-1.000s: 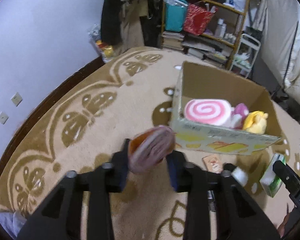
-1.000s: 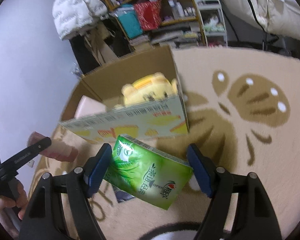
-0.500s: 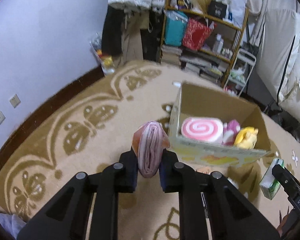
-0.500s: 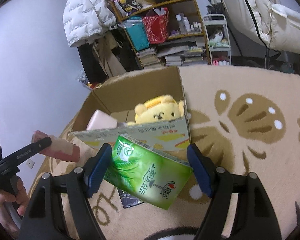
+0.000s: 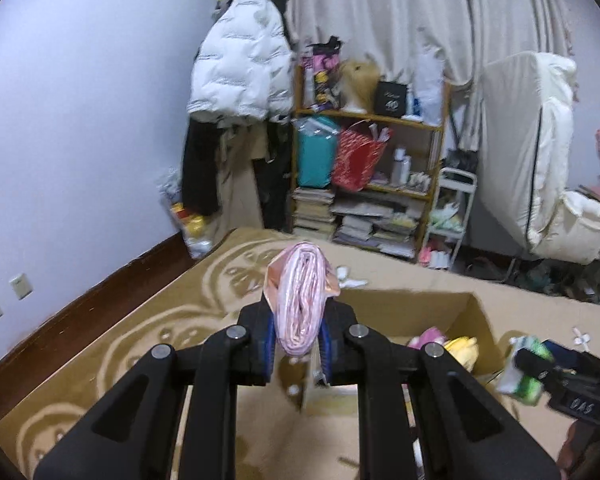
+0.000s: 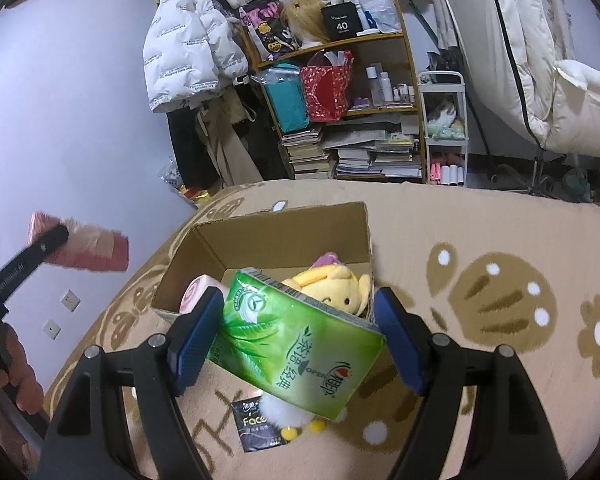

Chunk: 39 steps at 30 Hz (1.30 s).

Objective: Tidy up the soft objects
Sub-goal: 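Lift and carry the pink roll and green packet over the box with both tools, then open left tool to drop the pink roll while right tool drops the green packet in the box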

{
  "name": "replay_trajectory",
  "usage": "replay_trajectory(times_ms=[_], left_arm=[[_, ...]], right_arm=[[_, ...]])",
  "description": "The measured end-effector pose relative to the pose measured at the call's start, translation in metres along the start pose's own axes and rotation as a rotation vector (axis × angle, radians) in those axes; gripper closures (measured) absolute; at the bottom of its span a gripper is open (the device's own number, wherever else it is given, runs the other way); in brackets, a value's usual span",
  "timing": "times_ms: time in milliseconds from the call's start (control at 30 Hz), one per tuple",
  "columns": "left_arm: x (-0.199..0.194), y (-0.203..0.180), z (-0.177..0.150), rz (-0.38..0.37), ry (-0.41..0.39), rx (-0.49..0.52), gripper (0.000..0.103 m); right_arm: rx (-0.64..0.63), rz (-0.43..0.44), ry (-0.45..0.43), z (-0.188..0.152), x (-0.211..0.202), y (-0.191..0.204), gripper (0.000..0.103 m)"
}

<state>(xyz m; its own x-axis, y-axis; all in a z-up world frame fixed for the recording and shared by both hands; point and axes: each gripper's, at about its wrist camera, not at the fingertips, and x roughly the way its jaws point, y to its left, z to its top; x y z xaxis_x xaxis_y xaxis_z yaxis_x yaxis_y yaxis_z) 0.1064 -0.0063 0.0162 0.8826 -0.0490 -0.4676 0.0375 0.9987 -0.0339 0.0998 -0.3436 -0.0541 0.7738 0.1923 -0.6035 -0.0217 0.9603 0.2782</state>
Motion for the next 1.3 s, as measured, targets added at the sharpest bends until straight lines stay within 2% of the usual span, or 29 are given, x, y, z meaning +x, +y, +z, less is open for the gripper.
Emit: replay_trajectory(times_ms=[67, 433, 667, 733, 867, 1000, 1167, 1267, 1300], left_arm=[[0.003, -0.006, 0.007, -0.034, -0.013, 0.003, 0.087], [0.037, -0.038, 0.015, -0.124, -0.054, 0.082, 0.087], [0.06, -0.044, 0.008, -0.225, -0.068, 0.039, 0.087], [0.07, -0.047, 0.006, -0.249, -0.043, 0.041, 0.087], [0.089, -0.05, -0.006, -0.247, 0.032, 0.05, 0.086], [0.11, -0.053, -0.02, -0.204, 0.12, 0.07, 0.084], [0.12, -0.055, -0.028, -0.166, 0.179, 0.093, 0.082], [0.12, -0.054, -0.031, -0.144, 0.19, 0.093, 0.071], [0.12, -0.052, -0.031, -0.138, 0.196, 0.091, 0.059]], right_arm=[[-0.009, -0.002, -0.004, 0.005, 0.003, 0.0, 0.021], [-0.02, 0.013, -0.024, 0.032, 0.036, -0.005, 0.021], [-0.072, 0.02, -0.023, 0.042, 0.06, 0.005, 0.021], [-0.097, 0.016, -0.016, 0.042, 0.067, 0.01, 0.021], [-0.108, 0.014, 0.011, 0.038, 0.08, 0.012, 0.021], [-0.101, 0.012, 0.034, 0.036, 0.09, 0.013, 0.021], [-0.095, 0.013, 0.057, 0.037, 0.098, 0.013, 0.021], [-0.089, 0.0, 0.071, 0.037, 0.098, 0.014, 0.021], [-0.087, 0.006, 0.062, 0.037, 0.095, 0.015, 0.019]])
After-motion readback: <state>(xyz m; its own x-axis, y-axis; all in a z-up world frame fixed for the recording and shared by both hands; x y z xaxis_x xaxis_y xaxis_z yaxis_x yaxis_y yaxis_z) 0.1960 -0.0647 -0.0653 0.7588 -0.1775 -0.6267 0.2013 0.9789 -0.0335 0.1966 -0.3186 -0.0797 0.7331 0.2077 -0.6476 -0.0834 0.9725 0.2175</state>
